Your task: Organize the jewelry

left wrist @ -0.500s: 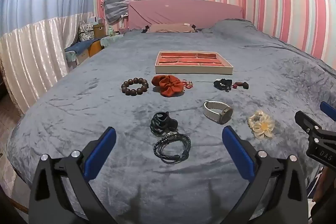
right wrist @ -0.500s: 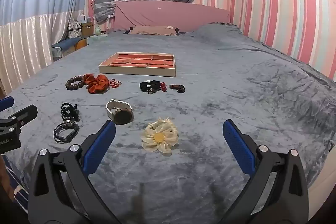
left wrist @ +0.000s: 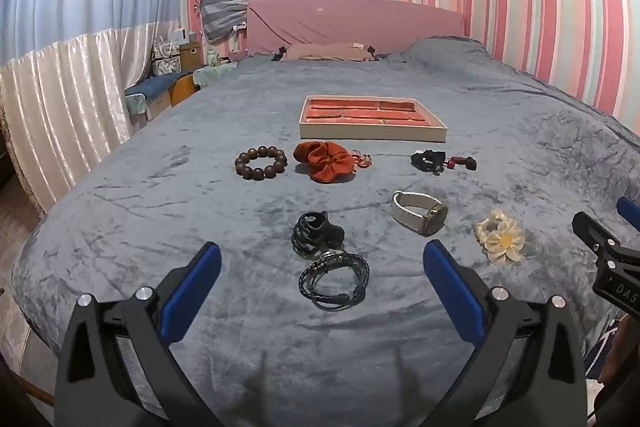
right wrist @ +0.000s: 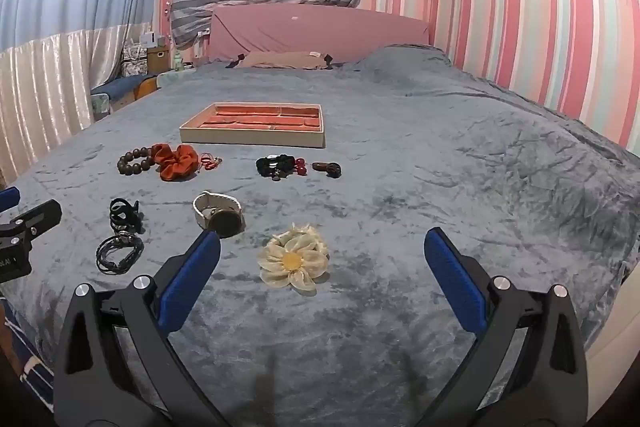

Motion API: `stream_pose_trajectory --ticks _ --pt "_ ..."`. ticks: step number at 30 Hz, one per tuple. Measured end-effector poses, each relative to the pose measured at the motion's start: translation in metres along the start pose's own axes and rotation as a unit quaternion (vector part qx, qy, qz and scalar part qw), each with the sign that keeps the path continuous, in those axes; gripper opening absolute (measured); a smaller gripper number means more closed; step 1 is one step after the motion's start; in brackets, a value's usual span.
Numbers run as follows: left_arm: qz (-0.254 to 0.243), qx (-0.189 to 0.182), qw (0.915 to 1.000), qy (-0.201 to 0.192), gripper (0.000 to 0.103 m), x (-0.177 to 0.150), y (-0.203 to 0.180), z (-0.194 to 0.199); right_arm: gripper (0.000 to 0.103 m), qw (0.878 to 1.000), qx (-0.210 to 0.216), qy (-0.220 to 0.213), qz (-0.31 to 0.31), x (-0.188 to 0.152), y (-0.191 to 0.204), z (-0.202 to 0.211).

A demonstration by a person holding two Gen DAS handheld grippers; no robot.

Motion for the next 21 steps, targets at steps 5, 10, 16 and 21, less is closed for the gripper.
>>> stream_pose_trajectory --ticks 5,10,16,21 --pt "0.005 0.001 1.0000 0.001 0.099 -0.003 0.005 -0.002 0.099 1.000 -0.001 0.001 -0.004 0.002 0.000 0.000" --pt "0.005 0.003 1.0000 0.002 0.099 -0.005 0.008 -0.003 0.099 1.000 0.001 0.002 -0.002 0.000 0.002 0.000" --pt "0.005 0.002 1.0000 0.003 0.099 -0.004 0.010 -0.002 0.099 1.000 -0.002 0.002 -0.002 -0.001 0.003 0.000" --pt "0.005 0.003 1.0000 0.003 0.099 -0.005 0.011 -0.002 0.099 1.000 -0.010 0.000 0.001 -0.001 0.003 -0.001"
Point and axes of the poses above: each gripper's, at about its wrist camera, not at the fingertips, and z roughly against the way its jaws point, y to its left, x to its top, the point moved 1 cm from there along -z, roughly the way its jaws point, and after that the axes turned 10 degrees about -z, right-handed, at the moved point
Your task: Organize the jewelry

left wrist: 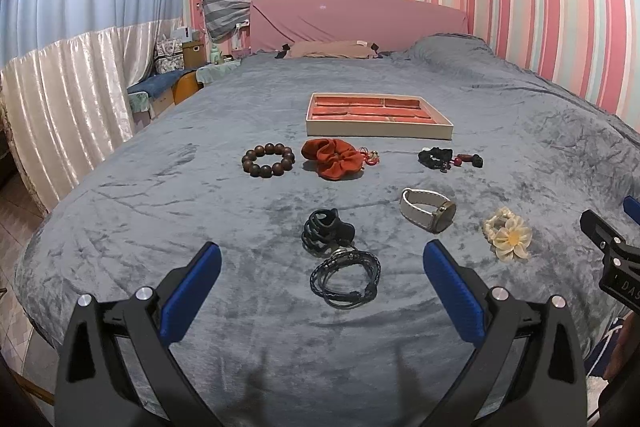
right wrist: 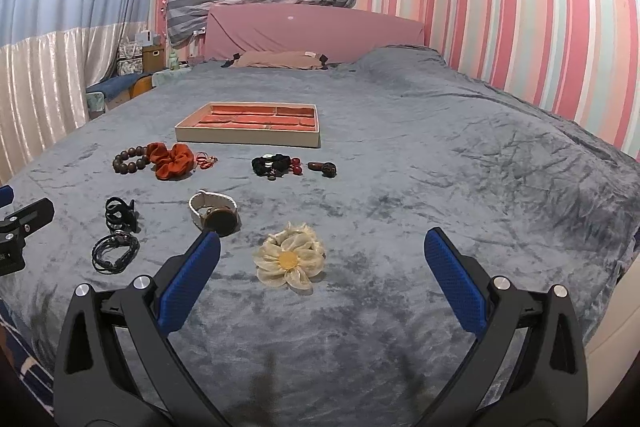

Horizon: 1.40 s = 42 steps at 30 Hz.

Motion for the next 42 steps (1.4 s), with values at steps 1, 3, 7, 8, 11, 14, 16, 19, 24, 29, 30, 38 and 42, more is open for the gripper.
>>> stream_pose_trajectory --ticks 1,3,7,8,11,14,16,19,24,29,30,38,42 --pt "0.000 0.000 1.0000 0.000 0.099 0.0000 -0.0004 -0.0002 0.099 1.000 -0.001 0.001 -0.001 -0.0003 -0.0002 -0.0004" --pt "-0.001 0.001 1.0000 0.000 0.099 0.0002 -0.0010 -0.0003 0.099 1.000 -0.001 0.002 -0.002 -0.0003 -0.0019 -0.0009" --pt "-0.002 0.000 1.0000 0.002 0.099 0.0002 0.0004 -0.0008 0.099 1.000 -0.002 0.003 -0.003 -0.0015 -0.0017 -0.0011" --pt "-0.001 -0.001 1.0000 0.002 0.099 -0.0001 0.0003 -0.0003 0.099 1.000 -0.003 0.003 -0.003 -0.0013 -0.0017 -0.0013" --pt "-0.002 -0.001 1.0000 0.002 0.099 -0.0005 0.0012 -0.0002 0.099 1.000 -0.004 0.004 -0.001 -0.0019 -0.0020 -0.0021" --pt "-0.001 -0.001 1.0000 0.002 0.099 -0.0005 0.0013 -0.0002 0.099 1.000 -0.003 0.005 -0.002 -0.0025 -0.0023 -0.0027" --pt "-0.001 -0.001 1.0000 0.003 0.099 -0.0010 0.0024 0.0000 0.099 1.000 -0.004 0.006 -0.002 -0.0034 -0.0024 -0.0027" --pt "-0.001 -0.001 1.0000 0.001 0.099 -0.0015 0.0017 -0.0002 0.099 1.000 -0.004 0.007 0.000 -0.0040 -0.0019 -0.0028" --pt "-0.002 0.000 1.0000 0.002 0.099 -0.0032 0.0015 -0.0018 0.099 1.000 -0.003 0.007 -0.001 -0.0040 -0.0017 -0.0032" --pt "-0.002 0.001 1.0000 0.002 0.099 -0.0039 0.0018 -0.0018 0.099 1.000 -0.004 0.006 -0.001 -0.0041 -0.0017 -0.0034" --pt "-0.002 0.000 1.0000 0.001 0.099 -0.0046 0.0026 -0.0015 0.099 1.000 -0.004 0.007 -0.001 -0.0042 -0.0017 -0.0032" --pt "-0.002 0.002 1.0000 0.002 0.099 -0.0057 0.0011 -0.0019 0.099 1.000 -0.003 0.007 -0.002 -0.0048 -0.0022 -0.0032" --pt "-0.003 0.002 1.0000 0.000 0.099 -0.0062 0.0010 -0.0020 0.099 1.000 -0.003 0.007 -0.003 -0.0050 -0.0025 -0.0033"
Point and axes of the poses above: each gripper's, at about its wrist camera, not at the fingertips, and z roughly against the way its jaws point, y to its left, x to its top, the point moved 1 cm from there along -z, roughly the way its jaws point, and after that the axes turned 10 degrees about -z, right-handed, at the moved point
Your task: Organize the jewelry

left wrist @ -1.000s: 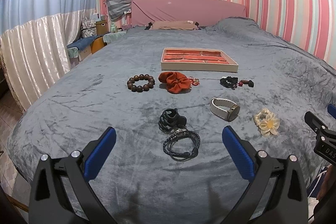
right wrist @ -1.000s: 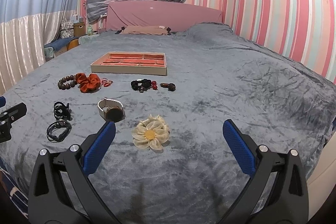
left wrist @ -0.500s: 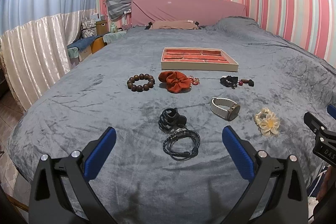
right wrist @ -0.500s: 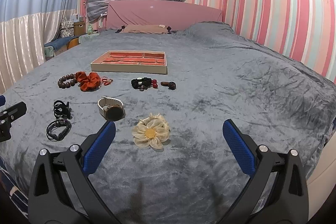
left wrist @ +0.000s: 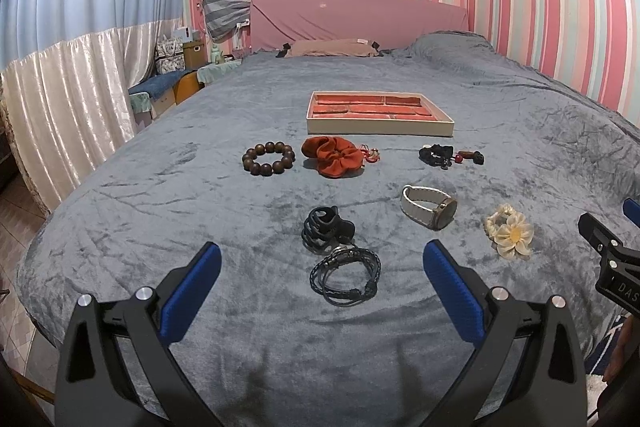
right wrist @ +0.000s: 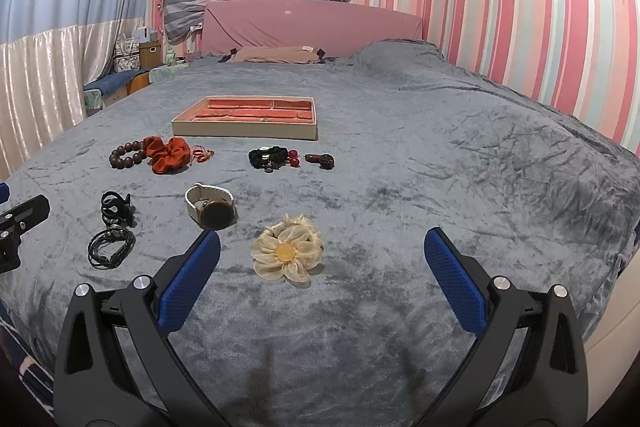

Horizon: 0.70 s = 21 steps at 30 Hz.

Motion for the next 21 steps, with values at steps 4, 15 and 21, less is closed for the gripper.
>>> stream_pose_trajectory --ticks 4,15,21 --pt "-0.002 0.000 1.0000 0.001 0.099 -0.0009 -0.0019 0.0003 0.099 1.000 0.000 -0.001 0.001 0.0000 0.0000 0.0000" --pt "-0.003 0.001 1.0000 0.002 0.099 0.0010 -0.0026 0.0010 0.099 1.000 0.000 0.000 0.001 -0.0003 0.0000 -0.0001" --pt "-0.003 0.001 1.0000 0.002 0.099 0.0010 -0.0032 0.0006 0.099 1.000 0.001 -0.001 0.000 0.0001 -0.0002 -0.0003"
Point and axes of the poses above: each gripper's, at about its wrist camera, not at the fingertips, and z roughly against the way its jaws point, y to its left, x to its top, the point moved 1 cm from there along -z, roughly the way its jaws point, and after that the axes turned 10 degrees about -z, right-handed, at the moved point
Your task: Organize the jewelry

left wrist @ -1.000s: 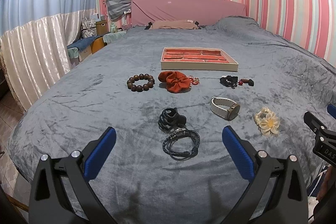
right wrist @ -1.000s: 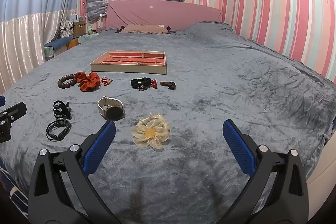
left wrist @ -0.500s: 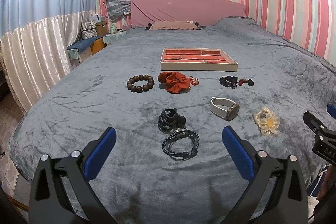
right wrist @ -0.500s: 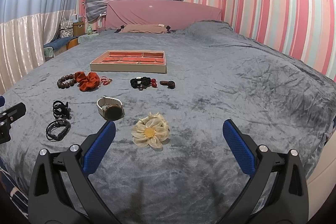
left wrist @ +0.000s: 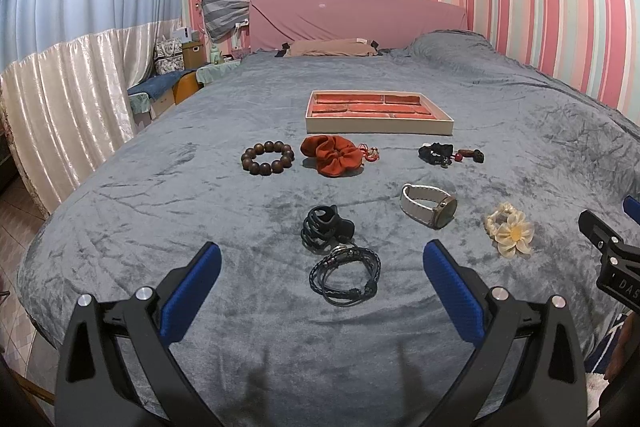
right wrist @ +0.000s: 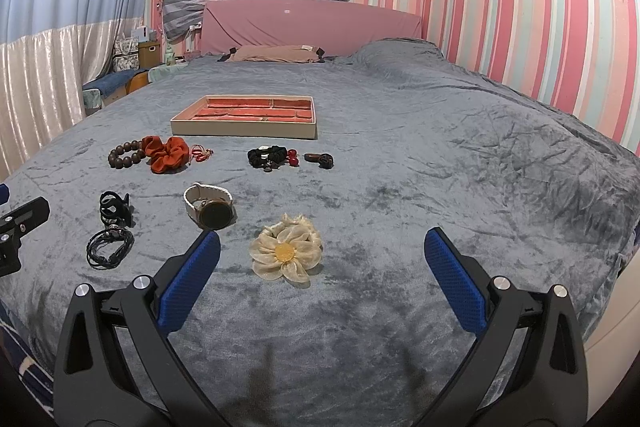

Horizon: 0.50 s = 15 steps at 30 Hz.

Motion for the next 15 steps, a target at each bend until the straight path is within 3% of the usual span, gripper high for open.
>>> stream_pose_trajectory --ticks 15 --pt "-0.004 0.004 1.0000 0.000 0.099 -0.0048 -0.0014 -0.0068 0.099 1.000 -0.003 0.003 0.001 -0.0029 -0.0010 -0.0079"
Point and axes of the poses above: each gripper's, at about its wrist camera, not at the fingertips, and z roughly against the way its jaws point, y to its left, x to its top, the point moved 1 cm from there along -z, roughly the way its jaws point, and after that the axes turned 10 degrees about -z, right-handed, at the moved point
